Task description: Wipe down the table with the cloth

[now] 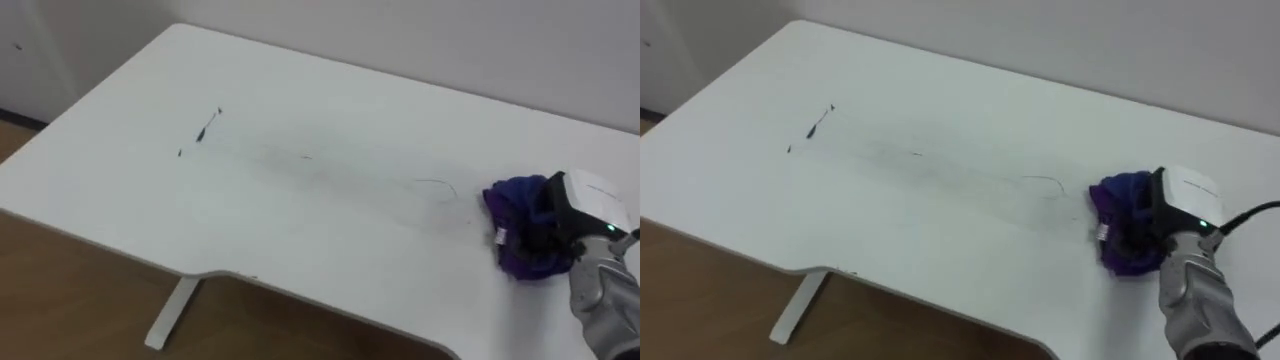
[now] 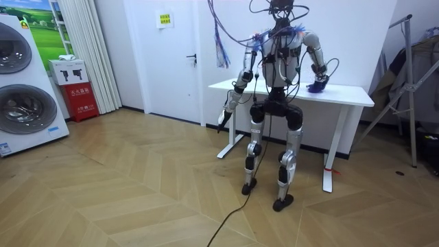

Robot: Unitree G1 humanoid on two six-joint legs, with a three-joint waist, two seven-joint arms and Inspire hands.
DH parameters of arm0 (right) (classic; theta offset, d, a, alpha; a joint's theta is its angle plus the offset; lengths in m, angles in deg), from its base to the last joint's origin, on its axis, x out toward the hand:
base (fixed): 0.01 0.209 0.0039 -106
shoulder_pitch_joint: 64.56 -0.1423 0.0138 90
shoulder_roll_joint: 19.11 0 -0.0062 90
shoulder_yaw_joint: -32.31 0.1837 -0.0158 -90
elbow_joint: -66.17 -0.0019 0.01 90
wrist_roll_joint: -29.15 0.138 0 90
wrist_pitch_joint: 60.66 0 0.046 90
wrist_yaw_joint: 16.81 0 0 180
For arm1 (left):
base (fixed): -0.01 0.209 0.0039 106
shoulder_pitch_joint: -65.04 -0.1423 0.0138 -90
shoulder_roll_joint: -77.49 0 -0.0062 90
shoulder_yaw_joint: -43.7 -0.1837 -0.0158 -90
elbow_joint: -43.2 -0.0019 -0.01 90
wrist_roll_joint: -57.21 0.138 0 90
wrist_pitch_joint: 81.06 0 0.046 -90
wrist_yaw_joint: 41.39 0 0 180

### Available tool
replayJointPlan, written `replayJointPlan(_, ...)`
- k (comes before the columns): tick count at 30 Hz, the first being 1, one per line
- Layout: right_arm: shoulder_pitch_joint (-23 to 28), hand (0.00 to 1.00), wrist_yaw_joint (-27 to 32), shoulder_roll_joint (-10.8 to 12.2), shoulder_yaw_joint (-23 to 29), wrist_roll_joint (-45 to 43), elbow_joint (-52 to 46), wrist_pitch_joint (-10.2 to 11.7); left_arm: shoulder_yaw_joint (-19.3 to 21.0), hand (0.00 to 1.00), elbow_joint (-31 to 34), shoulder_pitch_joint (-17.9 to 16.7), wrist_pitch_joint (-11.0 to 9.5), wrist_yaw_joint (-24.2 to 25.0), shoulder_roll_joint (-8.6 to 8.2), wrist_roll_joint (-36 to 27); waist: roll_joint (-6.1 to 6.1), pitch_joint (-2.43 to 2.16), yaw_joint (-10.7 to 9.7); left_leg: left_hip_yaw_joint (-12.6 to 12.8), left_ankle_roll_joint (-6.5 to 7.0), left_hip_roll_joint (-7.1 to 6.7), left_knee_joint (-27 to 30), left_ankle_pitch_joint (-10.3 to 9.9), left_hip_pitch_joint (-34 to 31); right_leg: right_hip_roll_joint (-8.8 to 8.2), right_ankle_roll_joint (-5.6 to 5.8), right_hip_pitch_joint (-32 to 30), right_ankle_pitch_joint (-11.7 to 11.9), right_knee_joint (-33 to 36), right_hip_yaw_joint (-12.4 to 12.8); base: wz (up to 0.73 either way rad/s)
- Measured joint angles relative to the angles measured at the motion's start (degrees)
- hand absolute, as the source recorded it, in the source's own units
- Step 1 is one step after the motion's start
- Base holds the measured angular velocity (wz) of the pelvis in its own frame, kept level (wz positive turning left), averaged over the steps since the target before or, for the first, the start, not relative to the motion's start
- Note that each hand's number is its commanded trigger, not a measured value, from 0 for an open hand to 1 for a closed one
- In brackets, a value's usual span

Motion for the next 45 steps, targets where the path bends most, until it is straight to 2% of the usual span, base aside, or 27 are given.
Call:
replayJointPlan(2,-0.28,1.00,0.00,-0.01,-0.74,-0.03,0.32,-0.46,-1.52,0.00,-0.03,0.10,0.03,-0.20,0.34,0.00,0.05,-0.04,0.10,0.72,-0.03,0.15,-0.07,-0.11,-0.03,0.04,0.00,-0.11,0.00,-0.01,0.24,-0.28)
replayJointPlan(4,-1.09,1.00,0.08,0.03,-3.06,-0.14,0.12,-2.12,-3.30,0.00,-0.05,0.07,0.24,-0.17,0.27,-0.01,0.42,-0.10,2.08,2.22,-0.32,0.73,0.19,-0.28,0.13,0.36,-0.02,-0.22,0.01,-0.05,0.70,-0.36)
replayJointPlan(5,-1.34,1.00,0.07,0.03,-3.60,-0.16,0.10,-2.72,-3.63,0.00,-0.05,0.07,0.28,-0.16,0.25,-0.03,0.42,-0.11,2.28,2.40,-0.41,0.79,0.16,-0.22,0.13,0.41,-0.04,-0.28,0.02,0.06,0.71,-0.19)
replayJointPlan(7,-3.39,1.00,-1.38,0.05,-5.84,-0.64,0.16,-5.18,-4.57,0.00,-0.11,-0.37,0.63,-0.18,-0.04,-0.01,0.58,-0.09,3.98,3.10,-0.68,1.35,0.07,-0.06,0.07,0.80,-0.45,-1.22,0.27,0.06,1.22,-0.16)
replayJointPlan(11,-6.08,1.00,-4.58,0.08,-9.59,-0.85,-0.67,-6.12,-4.89,0.00,-0.53,-1.87,1.72,0.18,-0.19,-0.01,0.58,-0.09,6.01,3.48,-1.01,1.78,-0.17,0.14,-0.04,1.24,-0.74,-1.80,0.29,0.02,1.97,-0.07)
replayJointPlan(15,-7.55,1.00,-6.08,-0.07,-10.14,-0.83,-0.98,-6.62,-4.12,0.00,-1.22,-3.33,3.03,1.91,0.20,0.00,0.61,-0.05,6.29,2.42,-1.04,1.54,0.15,0.21,-0.79,1.16,-0.81,-1.98,0.19,-0.24,0.89,0.15)
replayJointPlan(18,-7.31,1.00,-5.48,-0.27,-10.10,0.03,-0.65,-6.22,-4.26,0.00,-1.75,-4.38,4.03,2.82,0.29,-0.08,0.79,0.01,5.70,2.19,-1.04,1.54,0.18,0.21,-0.46,1.17,-0.76,-1.74,0.16,-0.19,0.62,0.05)
replayJointPlan(23,-3.54,1.00,-3.24,-0.05,-8.54,0.57,-1.93,-4.78,-4.30,0.00,-0.94,-3.74,4.06,2.87,-0.07,-0.02,0.69,-0.03,4.34,1.37,-0.96,1.25,-0.04,-0.01,0.20,1.12,-0.45,0.30,-0.03,-1.07,-0.46,0.13)
replayJointPlan(28,-0.13,1.00,-0.99,0.14,-6.59,0.42,-2.98,-2.46,-4.41,0.00,0.64,-1.97,3.85,2.47,0.25,-0.06,0.63,-0.06,1.22,1.09,-0.91,0.95,0.10,-0.07,0.29,1.08,-0.36,1.08,-0.11,-1.85,-0.32,0.04)
replayJointPlan(32,0.05,1.00,-0.13,0.38,-6.39,0.97,-1.31,-1.78,-4.40,0.00,0.92,0.41,3.75,1.53,0.29,0.03,0.04,-0.02,0.60,1.33,-0.84,0.89,-0.11,-0.11,0.93,1.06,-0.34,1.57,-0.10,-1.97,0.06,-0.04)
replayJointPlan(34,0.02,1.00,-0.13,0.84,-6.14,1.21,-0.18,-1.71,-4.42,0.00,2.67,0.43,3.75,1.00,0.23,0.02,-0.32,-0.16,0.06,1.27,-0.74,0.86,0.07,-0.34,1.37,1.06,-0.21,2.20,-0.18,-2.04,-0.01,0.05)
replayJointPlan(39,0.86,1.00,0.24,1.20,-4.53,1.20,-0.15,-1.71,-4.41,0.00,2.79,0.59,3.93,-1.00,0.00,0.88,-0.29,-0.21,-0.31,0.47,-0.74,0.64,0.25,-0.36,1.39,1.07,-0.22,2.45,-0.18,-2.00,-0.11,0.05)
replayJointPlan(42,2.06,1.00,0.80,1.19,-4.01,1.20,0.13,-1.72,-4.46,0.00,2.77,0.14,4.39,-1.20,-0.04,2.68,-0.45,-0.63,-0.29,-0.29,-0.74,0.48,0.29,-0.36,1.99,1.02,-0.21,3.05,-0.18,-1.97,-0.57,0.12)
replayJointPlan(45,2.72,1.00,1.15,1.19,-3.50,1.16,0.19,-1.72,-4.43,0.00,2.74,-0.55,5.25,-1.17,-0.09,3.04,-0.32,-0.70,-0.29,-0.46,-0.74,0.47,0.29,-0.37,2.23,1.02,-0.21,3.40,-0.18,-1.95,-0.77,0.02)
